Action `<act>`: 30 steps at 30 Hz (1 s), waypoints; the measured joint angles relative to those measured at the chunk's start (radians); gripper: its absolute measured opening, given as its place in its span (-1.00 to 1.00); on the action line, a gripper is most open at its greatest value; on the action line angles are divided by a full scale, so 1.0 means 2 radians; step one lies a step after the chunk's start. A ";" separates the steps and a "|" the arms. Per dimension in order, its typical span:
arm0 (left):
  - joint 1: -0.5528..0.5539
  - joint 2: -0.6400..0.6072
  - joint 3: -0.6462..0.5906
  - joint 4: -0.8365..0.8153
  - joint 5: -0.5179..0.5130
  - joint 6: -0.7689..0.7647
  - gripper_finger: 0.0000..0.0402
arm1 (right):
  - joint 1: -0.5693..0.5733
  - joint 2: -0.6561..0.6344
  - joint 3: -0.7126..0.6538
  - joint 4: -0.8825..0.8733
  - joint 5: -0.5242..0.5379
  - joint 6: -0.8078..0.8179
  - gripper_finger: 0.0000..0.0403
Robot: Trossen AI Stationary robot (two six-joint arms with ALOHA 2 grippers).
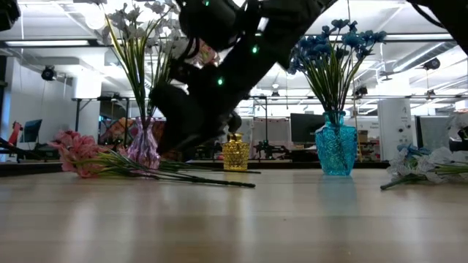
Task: Sort flowers into vase by color
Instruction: Put the bottom pink flowers into the yellow vase
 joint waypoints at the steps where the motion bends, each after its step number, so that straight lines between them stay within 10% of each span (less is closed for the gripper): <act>1: 0.000 0.002 0.000 0.000 0.000 -0.002 0.08 | -0.001 0.004 0.000 0.005 0.000 -0.004 0.27; 16: 0.000 0.012 0.000 0.012 0.000 -0.016 0.08 | -0.013 0.053 0.000 0.080 -0.015 -0.037 0.22; 30: 0.001 0.012 0.000 0.012 0.000 -0.019 0.08 | -0.012 0.064 0.001 0.085 -0.019 -0.007 -0.60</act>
